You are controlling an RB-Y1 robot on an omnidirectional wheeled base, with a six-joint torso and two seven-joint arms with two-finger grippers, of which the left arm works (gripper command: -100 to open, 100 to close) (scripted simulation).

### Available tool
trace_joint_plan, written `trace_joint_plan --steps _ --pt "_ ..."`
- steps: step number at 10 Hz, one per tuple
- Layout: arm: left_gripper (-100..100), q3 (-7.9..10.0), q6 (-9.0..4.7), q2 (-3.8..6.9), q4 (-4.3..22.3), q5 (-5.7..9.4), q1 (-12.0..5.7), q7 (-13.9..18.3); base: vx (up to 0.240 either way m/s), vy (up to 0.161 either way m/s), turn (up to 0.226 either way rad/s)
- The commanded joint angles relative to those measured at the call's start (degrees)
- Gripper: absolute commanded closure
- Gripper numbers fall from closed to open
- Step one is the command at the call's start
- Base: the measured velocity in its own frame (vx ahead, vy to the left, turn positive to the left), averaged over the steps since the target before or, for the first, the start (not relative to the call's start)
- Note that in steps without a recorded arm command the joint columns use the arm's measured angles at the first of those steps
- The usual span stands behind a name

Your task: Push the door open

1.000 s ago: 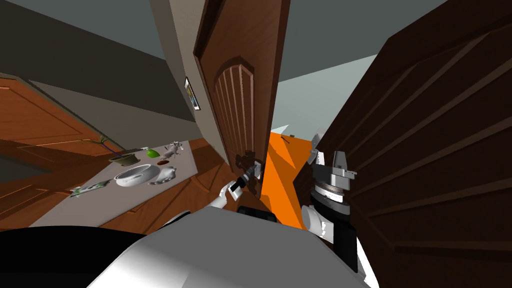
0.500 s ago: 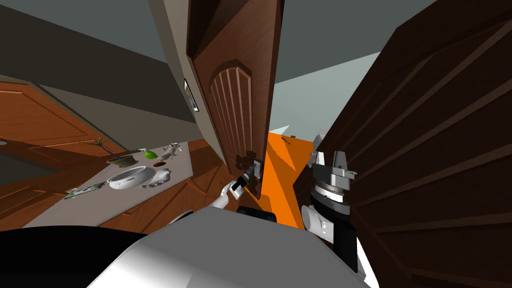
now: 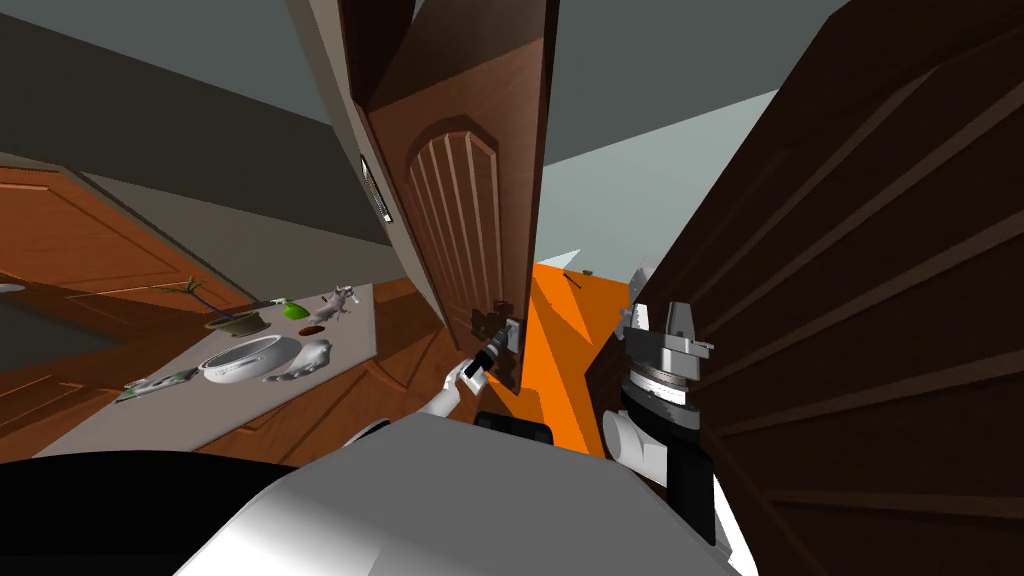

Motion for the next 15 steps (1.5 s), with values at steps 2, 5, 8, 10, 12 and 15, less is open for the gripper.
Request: trace_joint_plan --steps 2,5,8,10,12,15 --pt "100 3.07 -0.26 -1.30 1.29 -0.11 -1.19 -1.62 0.089 -0.113 0.062" --pt "100 5.43 -0.18 -3.01 2.81 -0.31 -1.97 -3.14 0.102 -0.092 0.054" --pt "100 7.83 -0.09 -4.80 4.35 -0.52 -2.77 -4.68 0.090 -0.099 0.057" --pt "100 9.40 -0.03 -6.00 5.36 -0.66 -3.29 -5.69 0.084 -0.104 0.070" --pt "100 10.93 0.03 -7.19 6.34 -0.79 -3.80 -6.67 0.097 -0.103 0.047" --pt "100 13.06 0.11 -8.93 7.72 -0.97 -4.50 -8.05 0.097 -0.098 0.062"
